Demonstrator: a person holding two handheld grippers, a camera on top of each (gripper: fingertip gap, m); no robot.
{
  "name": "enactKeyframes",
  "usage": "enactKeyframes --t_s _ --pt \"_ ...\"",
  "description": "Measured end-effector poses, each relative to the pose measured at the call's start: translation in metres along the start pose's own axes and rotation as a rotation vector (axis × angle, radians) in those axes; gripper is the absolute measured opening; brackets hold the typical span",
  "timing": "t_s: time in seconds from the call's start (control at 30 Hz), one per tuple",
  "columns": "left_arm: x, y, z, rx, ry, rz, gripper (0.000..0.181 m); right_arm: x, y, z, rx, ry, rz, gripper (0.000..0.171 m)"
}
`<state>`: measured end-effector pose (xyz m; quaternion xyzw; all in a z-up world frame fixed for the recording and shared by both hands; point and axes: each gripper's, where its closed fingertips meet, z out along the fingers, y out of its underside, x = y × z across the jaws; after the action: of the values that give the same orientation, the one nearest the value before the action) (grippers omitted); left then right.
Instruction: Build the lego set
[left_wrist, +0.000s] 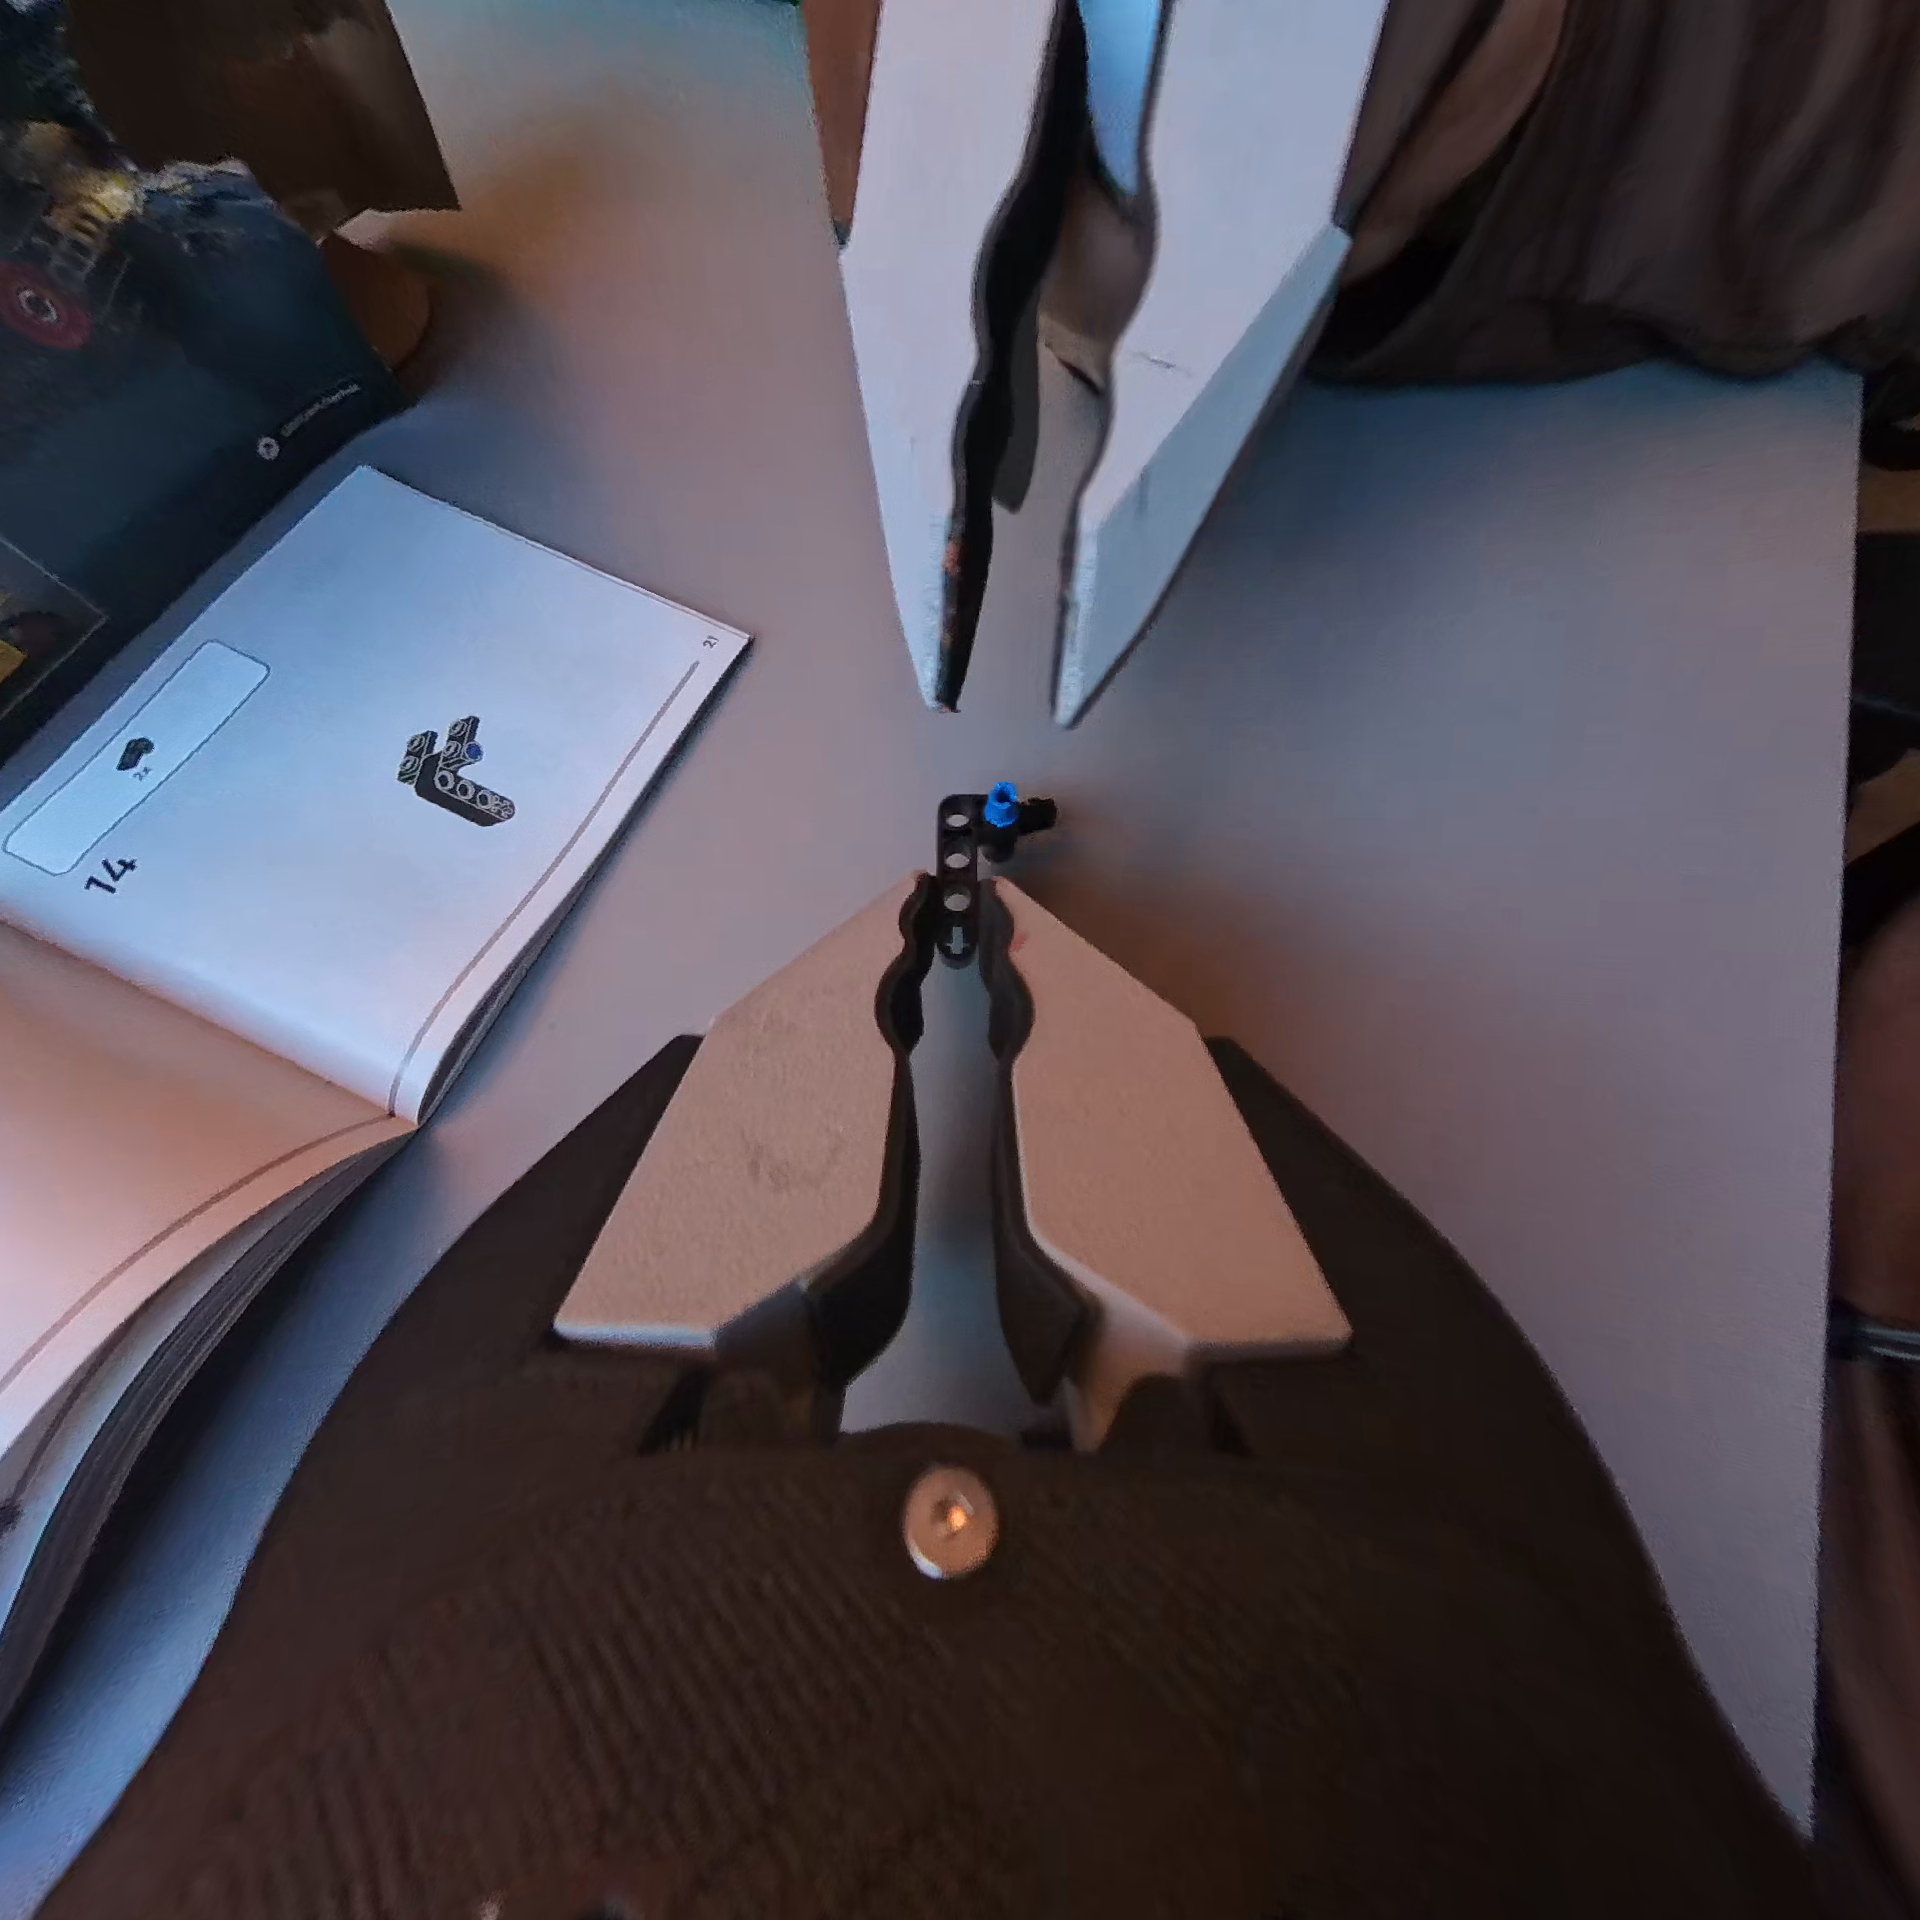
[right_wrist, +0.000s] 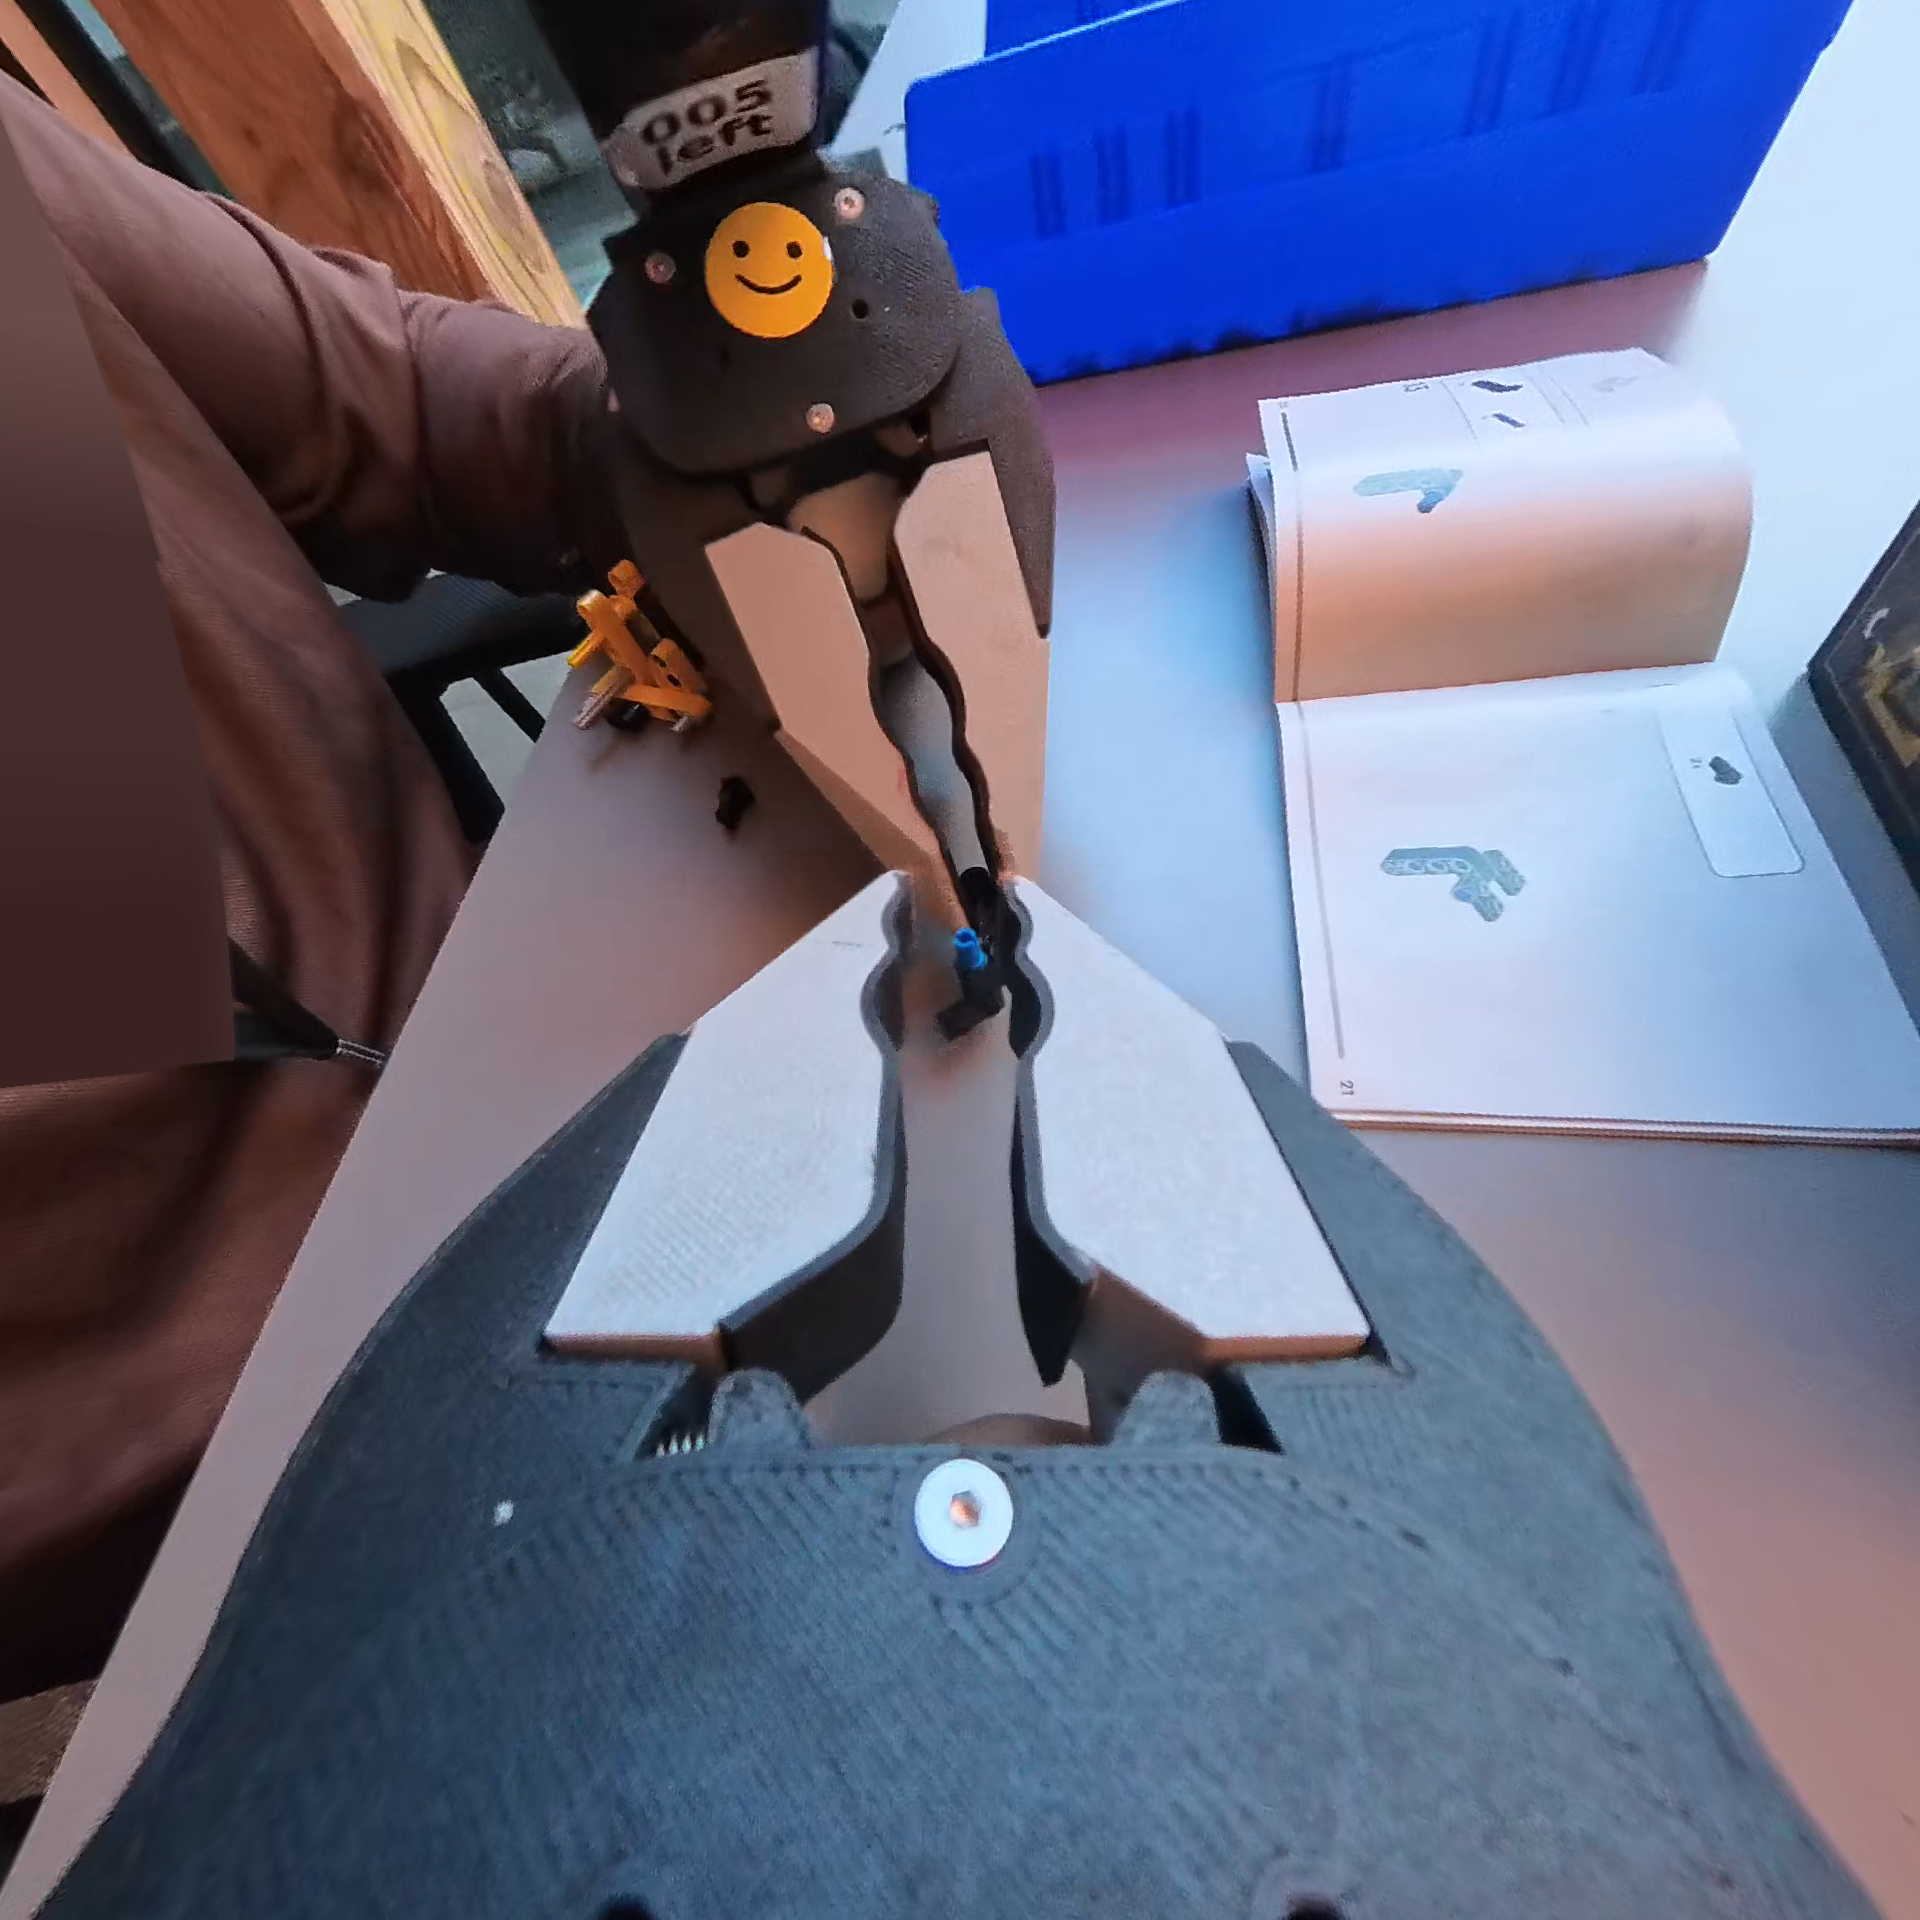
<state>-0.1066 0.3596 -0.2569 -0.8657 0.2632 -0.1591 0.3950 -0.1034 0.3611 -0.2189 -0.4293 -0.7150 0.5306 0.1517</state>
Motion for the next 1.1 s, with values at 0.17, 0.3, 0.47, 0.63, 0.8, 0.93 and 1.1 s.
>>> enactKeyframes --t_s 0.17,0.3,0.47,0.63,0.8,0.93,1.1 --pt "-0.005 -0.012 -0.010 0.106 0.095 -0.148 0.004 0.003 0.000 0.000 -0.010 0.035 -0.009 0.030" --pt "-0.005 -0.030 -0.025 0.256 0.240 -0.273 0.004 0.002 -0.006 -0.004 0.026 0.031 -0.005 0.040" --pt "0.008 -0.044 -0.039 0.367 0.426 -0.354 0.005 -0.008 -0.018 -0.005 0.104 -0.019 -0.005 0.033" --pt "0.010 -0.048 -0.041 0.401 0.455 -0.372 0.005 -0.014 -0.023 -0.003 0.116 0.000 -0.058 0.028" --pt "-0.002 -0.044 -0.038 0.387 0.367 -0.384 0.005 0.003 -0.021 -0.001 0.077 0.174 -0.134 0.026" --pt "-0.015 -0.044 -0.037 0.406 0.326 -0.467 0.005 0.015 -0.027 -0.003 0.079 0.357 -0.255 0.018" --pt "-0.019 -0.051 -0.043 0.490 0.423 -0.644 0.006 0.019 -0.037 -0.003 0.073 0.537 -0.403 0.011"
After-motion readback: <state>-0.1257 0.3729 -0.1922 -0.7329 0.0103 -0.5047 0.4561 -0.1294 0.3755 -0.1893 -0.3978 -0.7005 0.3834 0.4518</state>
